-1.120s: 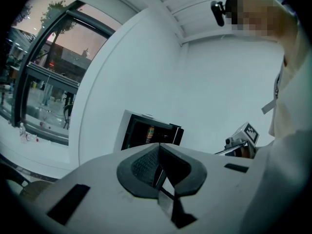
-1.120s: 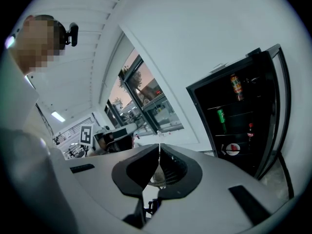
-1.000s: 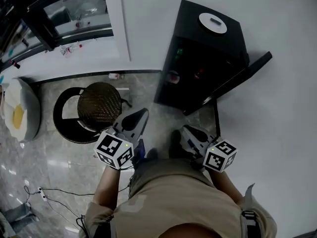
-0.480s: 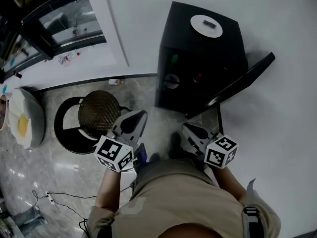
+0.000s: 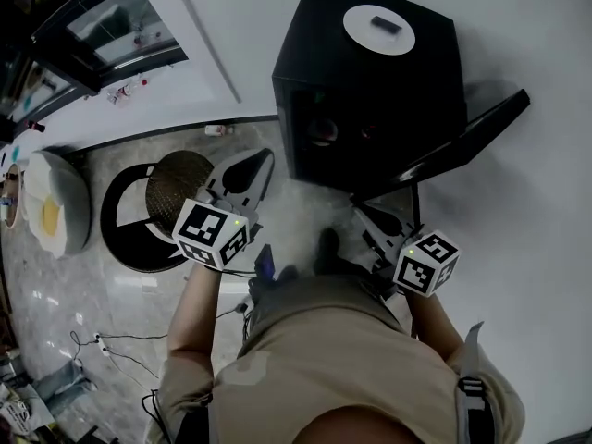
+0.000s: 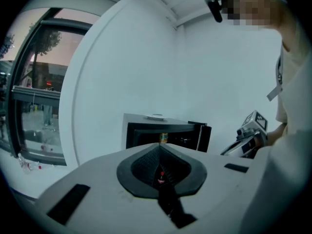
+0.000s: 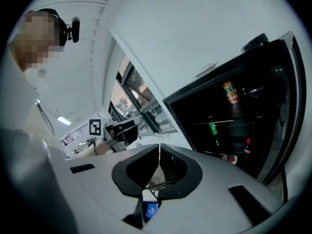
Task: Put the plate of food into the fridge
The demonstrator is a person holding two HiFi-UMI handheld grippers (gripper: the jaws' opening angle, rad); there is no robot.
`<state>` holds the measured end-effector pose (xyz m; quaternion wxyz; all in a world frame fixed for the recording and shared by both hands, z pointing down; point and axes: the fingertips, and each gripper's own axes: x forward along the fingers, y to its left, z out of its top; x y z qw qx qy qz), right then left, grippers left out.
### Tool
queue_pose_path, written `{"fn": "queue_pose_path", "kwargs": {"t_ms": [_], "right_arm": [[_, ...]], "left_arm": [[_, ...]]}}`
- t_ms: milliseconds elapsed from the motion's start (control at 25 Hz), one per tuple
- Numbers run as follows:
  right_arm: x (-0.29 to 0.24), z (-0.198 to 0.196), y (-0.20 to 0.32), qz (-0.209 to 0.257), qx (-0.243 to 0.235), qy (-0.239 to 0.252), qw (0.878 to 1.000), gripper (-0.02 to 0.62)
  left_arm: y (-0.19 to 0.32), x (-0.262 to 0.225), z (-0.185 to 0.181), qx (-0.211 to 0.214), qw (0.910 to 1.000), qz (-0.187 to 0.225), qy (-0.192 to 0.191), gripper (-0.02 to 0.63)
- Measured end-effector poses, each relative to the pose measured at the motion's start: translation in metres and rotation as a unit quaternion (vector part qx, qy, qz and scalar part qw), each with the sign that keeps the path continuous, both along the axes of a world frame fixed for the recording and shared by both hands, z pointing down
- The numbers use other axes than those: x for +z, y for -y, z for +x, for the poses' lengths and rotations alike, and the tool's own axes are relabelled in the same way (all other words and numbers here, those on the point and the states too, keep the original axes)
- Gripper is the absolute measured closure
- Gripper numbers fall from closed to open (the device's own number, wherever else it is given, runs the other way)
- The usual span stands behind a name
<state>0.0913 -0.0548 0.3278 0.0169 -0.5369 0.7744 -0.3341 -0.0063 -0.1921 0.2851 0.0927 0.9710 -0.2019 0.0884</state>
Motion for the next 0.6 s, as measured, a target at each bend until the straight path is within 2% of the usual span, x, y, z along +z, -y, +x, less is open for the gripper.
{"fn": "queue_pose_path", "kwargs": {"t_ms": [120, 240, 360, 600], "right_arm": [[-0.011, 0.012, 0.009, 0.015, -0.012, -0.019, 1.0, 0.572], [-0.025, 0.032, 0.02, 0.033, -0.013, -0.039, 0.999, 0.572], [-0.038, 0.053, 0.03, 0.054, -0.011, -0.045, 0.997, 0.572], [-0.068, 0.072, 0.048, 0.083, -0.025, -0.055, 0.995, 0.572]], "left_arm": [[0.015, -0.005, 0.019, 0.005, 0.9997, 0.018, 0.017, 0.594], [0.028, -0.024, 0.033, 0.011, 0.9992, 0.037, 0.014, 0.594], [0.041, -0.048, 0.051, 0.018, 0.9978, 0.064, 0.011, 0.594], [0.061, -0.084, 0.088, 0.039, 0.9923, 0.111, 0.037, 0.594]]}}
